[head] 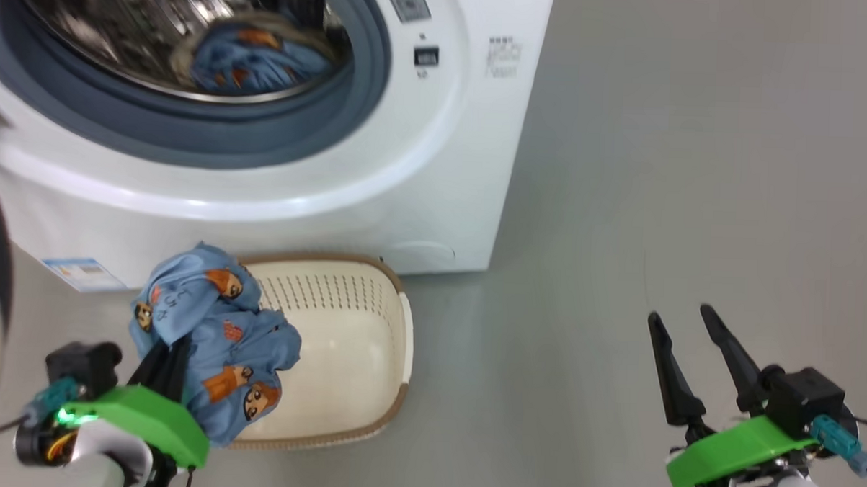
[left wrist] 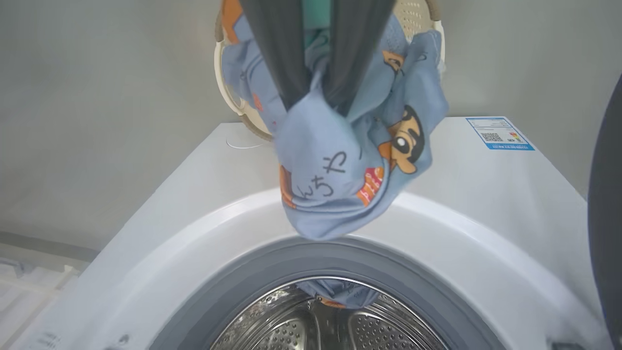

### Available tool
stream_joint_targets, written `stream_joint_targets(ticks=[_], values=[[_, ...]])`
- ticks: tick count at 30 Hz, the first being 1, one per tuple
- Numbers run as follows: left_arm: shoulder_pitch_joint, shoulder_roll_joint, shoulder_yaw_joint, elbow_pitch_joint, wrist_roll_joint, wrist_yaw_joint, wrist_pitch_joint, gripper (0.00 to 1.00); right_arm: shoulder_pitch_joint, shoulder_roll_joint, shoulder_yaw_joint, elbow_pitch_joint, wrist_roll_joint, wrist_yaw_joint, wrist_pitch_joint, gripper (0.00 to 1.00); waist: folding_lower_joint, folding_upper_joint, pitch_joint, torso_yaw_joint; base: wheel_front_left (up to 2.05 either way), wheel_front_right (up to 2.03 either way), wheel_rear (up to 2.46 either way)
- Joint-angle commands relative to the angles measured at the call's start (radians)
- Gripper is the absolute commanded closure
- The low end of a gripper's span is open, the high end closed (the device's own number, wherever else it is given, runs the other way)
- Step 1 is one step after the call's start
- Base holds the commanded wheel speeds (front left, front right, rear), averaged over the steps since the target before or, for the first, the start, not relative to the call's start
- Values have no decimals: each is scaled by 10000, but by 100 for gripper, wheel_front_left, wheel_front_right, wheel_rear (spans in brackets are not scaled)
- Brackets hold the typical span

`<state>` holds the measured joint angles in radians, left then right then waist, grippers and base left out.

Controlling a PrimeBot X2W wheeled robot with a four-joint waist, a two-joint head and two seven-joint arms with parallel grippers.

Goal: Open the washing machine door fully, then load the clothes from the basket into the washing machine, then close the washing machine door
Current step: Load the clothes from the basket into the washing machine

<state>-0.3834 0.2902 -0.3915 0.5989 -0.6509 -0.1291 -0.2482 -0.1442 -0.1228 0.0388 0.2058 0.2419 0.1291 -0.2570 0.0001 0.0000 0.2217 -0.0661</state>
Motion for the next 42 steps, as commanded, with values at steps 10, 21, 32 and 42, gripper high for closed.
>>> stream_joint_targets(ticks=[10,21,32,42], values=[[2255,-205,2396,-2612,1899,-15,-135,100,1155,-207,-256,-294,228,16,-48,0,-1,0,-1927,609,0,0,0],[3791,-985,3783,-4610,3225,-15,-135,100,1704,-186,-822,-503,214,16,-48,0,-1,0,-1985,780,0,0,0],[4206,-1403,4187,-5427,3564,-15,-135,100,1637,-96,-1023,-677,170,16,-48,0,-1,0,-1576,766,0,0,0],[2934,-1264,4100,-5273,3438,-15,-135,100,994,127,-1022,-842,90,16,-48,0,-1,0,-353,568,0,0,0]])
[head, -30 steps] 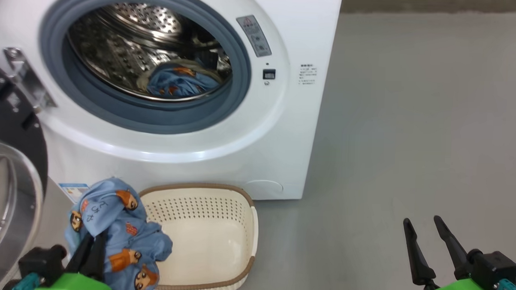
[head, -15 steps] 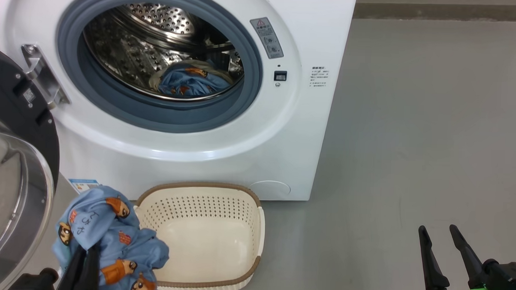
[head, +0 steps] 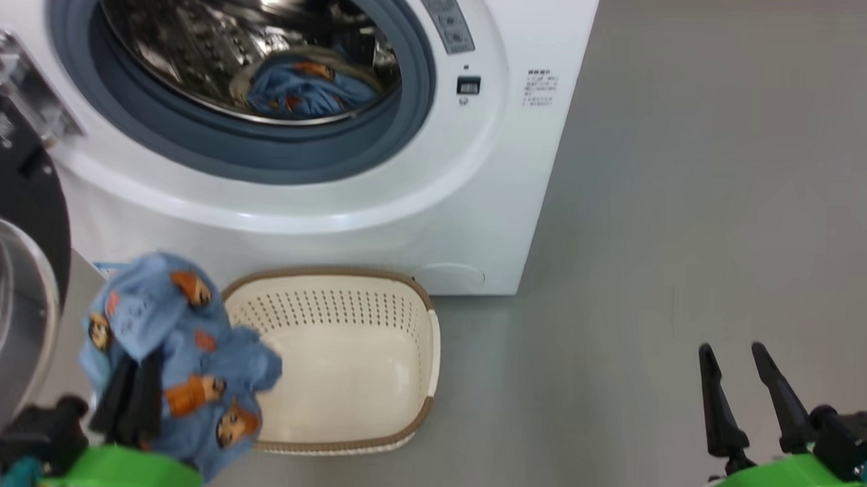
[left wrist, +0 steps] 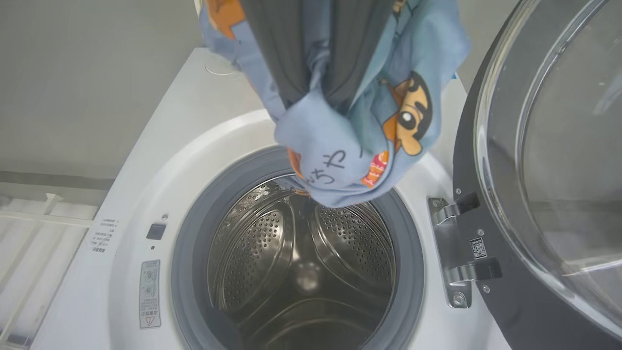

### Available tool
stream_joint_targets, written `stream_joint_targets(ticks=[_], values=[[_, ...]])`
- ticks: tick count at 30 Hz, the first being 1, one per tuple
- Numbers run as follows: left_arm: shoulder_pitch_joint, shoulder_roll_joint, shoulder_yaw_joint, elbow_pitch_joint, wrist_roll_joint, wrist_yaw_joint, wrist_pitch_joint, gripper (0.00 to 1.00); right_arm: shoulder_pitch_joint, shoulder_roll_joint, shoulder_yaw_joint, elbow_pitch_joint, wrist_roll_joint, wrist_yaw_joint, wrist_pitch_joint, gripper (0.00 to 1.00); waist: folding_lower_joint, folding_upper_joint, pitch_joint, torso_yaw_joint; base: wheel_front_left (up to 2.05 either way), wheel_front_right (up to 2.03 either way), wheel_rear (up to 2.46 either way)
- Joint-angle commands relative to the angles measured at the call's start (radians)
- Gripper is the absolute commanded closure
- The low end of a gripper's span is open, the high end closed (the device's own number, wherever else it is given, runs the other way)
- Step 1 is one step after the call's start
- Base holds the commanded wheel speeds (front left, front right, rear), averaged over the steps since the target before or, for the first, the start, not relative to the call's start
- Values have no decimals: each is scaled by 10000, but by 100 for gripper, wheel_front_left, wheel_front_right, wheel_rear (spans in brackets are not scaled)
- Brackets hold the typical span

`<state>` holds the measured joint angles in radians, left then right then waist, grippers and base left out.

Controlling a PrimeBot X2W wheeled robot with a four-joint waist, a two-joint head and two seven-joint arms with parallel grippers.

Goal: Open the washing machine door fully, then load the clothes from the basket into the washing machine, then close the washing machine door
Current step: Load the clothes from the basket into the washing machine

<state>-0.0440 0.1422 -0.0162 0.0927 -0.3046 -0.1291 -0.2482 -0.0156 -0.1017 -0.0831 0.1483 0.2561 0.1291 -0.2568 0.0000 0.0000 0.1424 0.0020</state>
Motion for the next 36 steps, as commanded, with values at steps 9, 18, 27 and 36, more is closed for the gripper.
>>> stream_joint_targets(ticks=[9,18,27,36], values=[[-3137,876,62,214,-428,-15,-135,100,-1449,235,367,-442,-113,16,-49,0,0,0,2409,-624,0,0,0],[-6070,1706,107,1507,-705,-15,-135,100,-2375,476,704,-481,-54,16,-49,0,0,0,3527,-1585,0,0,0],[-8587,2597,-225,3860,-1130,-15,-135,100,-2747,511,1174,-516,353,16,-49,0,0,0,4165,-2484,0,0,0],[-11008,3472,-649,6053,-1401,-15,-136,100,-2967,513,1662,-592,933,16,-49,0,0,0,4791,-3295,0,0,0]])
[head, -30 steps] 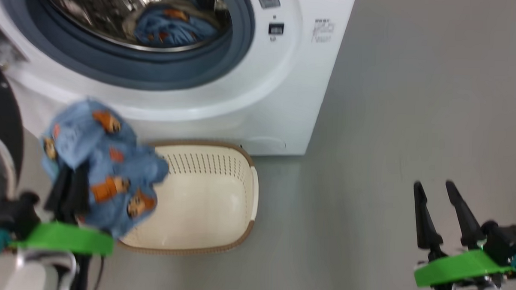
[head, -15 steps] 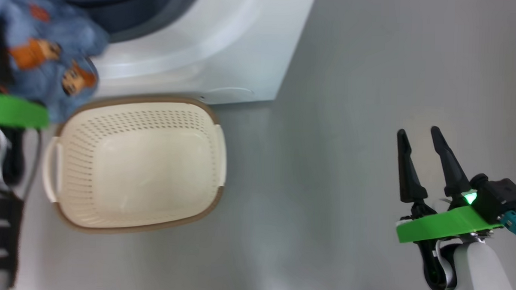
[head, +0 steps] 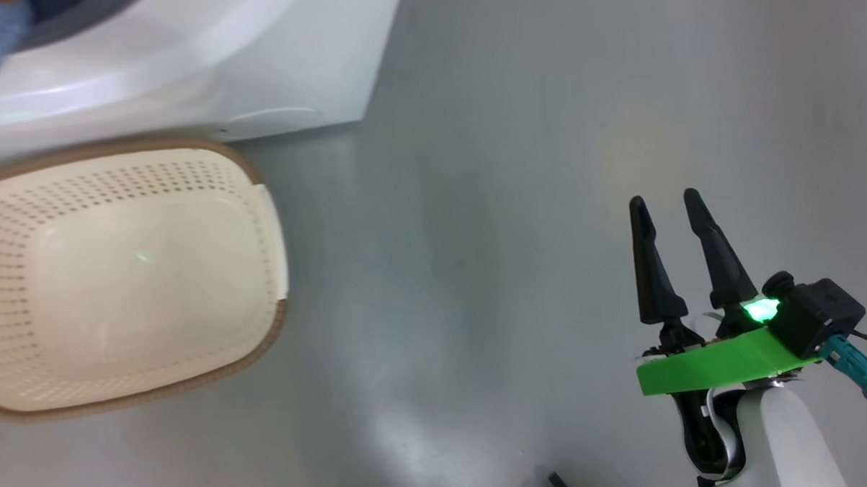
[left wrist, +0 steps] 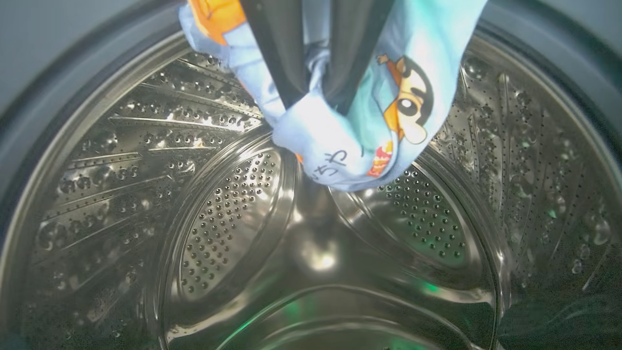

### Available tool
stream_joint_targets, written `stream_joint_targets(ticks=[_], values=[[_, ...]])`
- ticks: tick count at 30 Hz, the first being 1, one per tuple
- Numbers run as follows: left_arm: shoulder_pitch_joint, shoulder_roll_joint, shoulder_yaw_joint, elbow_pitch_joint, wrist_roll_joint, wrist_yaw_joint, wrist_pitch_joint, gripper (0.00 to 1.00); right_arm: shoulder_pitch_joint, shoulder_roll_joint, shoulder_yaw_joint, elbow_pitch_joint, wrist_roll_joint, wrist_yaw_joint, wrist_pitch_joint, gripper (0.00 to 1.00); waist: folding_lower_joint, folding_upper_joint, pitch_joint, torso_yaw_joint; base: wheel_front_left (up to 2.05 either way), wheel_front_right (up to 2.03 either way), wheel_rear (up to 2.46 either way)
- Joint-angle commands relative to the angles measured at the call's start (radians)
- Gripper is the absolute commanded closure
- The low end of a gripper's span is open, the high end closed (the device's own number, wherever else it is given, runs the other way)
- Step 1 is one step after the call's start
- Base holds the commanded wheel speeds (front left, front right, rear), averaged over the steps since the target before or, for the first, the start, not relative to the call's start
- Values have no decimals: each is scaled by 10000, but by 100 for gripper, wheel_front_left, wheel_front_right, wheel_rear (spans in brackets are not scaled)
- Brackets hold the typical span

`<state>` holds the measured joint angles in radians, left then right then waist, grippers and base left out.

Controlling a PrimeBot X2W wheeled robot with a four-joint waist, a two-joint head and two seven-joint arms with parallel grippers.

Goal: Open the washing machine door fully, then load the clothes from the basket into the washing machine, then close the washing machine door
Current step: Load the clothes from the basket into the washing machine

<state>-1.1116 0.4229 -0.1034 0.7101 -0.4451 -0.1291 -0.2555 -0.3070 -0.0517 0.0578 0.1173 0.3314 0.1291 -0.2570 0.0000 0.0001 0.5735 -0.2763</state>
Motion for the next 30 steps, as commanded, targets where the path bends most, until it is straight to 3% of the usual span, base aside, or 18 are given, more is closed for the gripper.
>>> stream_joint_targets(ticks=[1,7,8,9,10,16,30], values=[[-553,803,153,-2,123,-15,-63,100,-80,13,320,-285,237,16,-48,0,0,-1,523,-593,0,0,0],[-1520,1282,445,-203,1057,-15,-63,98,-154,13,534,-365,484,16,-48,0,0,-1,753,-874,0,0,0],[-1543,1308,555,-230,1207,-14,-63,72,-154,13,565,-365,506,16,-48,0,0,-1,764,-908,0,0,0],[-1516,1292,697,-144,1281,-13,-63,55,-148,14,588,-360,522,16,-48,0,0,-1,762,-931,0,0,0],[-1493,1282,828,-12,1337,-13,-63,3,-140,14,600,-356,535,16,-48,0,0,-1,768,-948,0,0,0],[-1260,1002,1409,514,1455,-14,-63,0,-106,14,547,-360,572,16,-48,0,0,-1,793,-857,0,0,0],[-123,71,1528,315,1103,-15,-63,0,-261,14,479,-269,252,16,-48,0,0,-1,396,-251,0,0,0]])
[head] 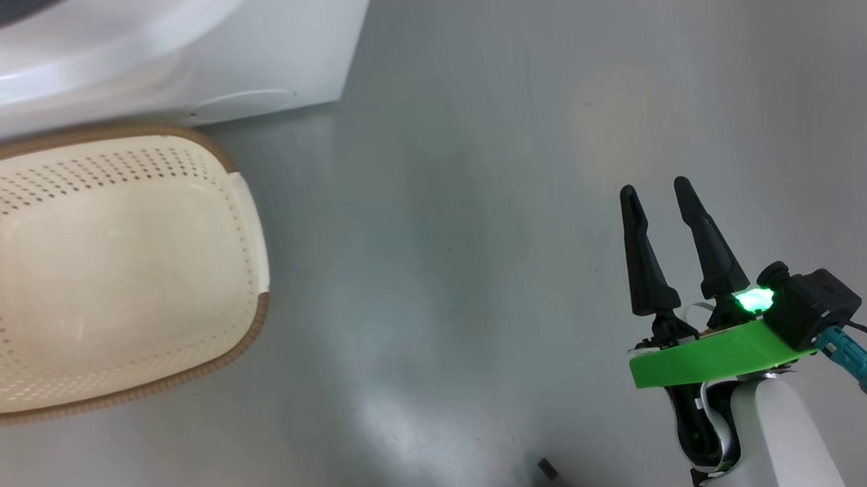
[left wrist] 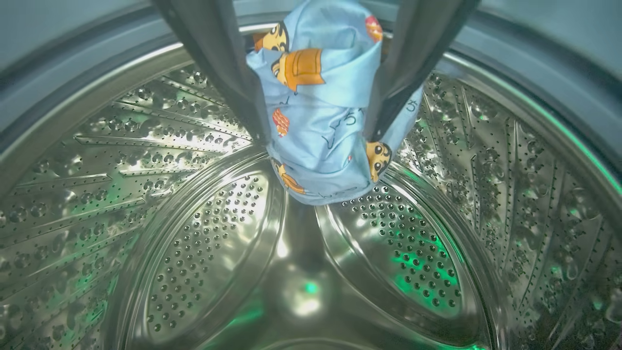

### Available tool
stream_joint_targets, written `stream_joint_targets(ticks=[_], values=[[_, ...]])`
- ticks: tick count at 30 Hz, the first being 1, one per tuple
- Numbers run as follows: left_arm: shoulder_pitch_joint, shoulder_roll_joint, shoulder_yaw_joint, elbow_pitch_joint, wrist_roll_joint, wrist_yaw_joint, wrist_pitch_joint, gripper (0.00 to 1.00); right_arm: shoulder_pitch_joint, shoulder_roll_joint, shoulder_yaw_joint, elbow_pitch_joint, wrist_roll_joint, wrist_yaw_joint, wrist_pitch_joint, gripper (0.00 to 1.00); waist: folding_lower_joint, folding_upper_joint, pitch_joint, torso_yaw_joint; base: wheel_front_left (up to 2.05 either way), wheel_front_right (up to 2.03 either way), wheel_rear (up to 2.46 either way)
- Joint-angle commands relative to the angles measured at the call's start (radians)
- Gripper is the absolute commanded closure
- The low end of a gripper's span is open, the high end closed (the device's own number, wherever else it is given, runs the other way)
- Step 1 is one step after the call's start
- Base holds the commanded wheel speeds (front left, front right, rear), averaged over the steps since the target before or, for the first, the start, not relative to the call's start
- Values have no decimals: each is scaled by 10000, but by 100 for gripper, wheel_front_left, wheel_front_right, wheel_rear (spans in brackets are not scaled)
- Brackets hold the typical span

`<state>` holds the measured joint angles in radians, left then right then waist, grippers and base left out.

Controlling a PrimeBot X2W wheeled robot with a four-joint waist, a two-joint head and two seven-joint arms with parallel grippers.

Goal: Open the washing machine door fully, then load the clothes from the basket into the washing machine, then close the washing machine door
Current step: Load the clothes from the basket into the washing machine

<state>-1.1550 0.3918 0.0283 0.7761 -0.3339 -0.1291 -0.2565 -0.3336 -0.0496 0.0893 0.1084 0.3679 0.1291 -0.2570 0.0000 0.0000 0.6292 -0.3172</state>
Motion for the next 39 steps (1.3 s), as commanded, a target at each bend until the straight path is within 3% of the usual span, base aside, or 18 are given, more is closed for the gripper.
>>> stream_joint_targets(ticks=[1,15,24,39], values=[[310,382,210,-345,-9,-15,-53,0,5,-7,165,-180,-112,16,-48,0,0,0,-161,158,0,0,0],[3318,-1180,508,-1619,925,-15,-53,0,270,-7,-184,147,-1064,16,-48,0,0,0,-1680,1246,0,0,0],[5325,-2212,751,-2246,1138,-15,-53,0,902,-543,-381,359,-1175,16,-48,0,0,0,-3086,2123,0,0,0],[8025,-2682,979,-3519,1479,-15,-53,0,1965,-977,-746,445,-1035,16,-48,0,0,0,-4470,2804,0,0,0]])
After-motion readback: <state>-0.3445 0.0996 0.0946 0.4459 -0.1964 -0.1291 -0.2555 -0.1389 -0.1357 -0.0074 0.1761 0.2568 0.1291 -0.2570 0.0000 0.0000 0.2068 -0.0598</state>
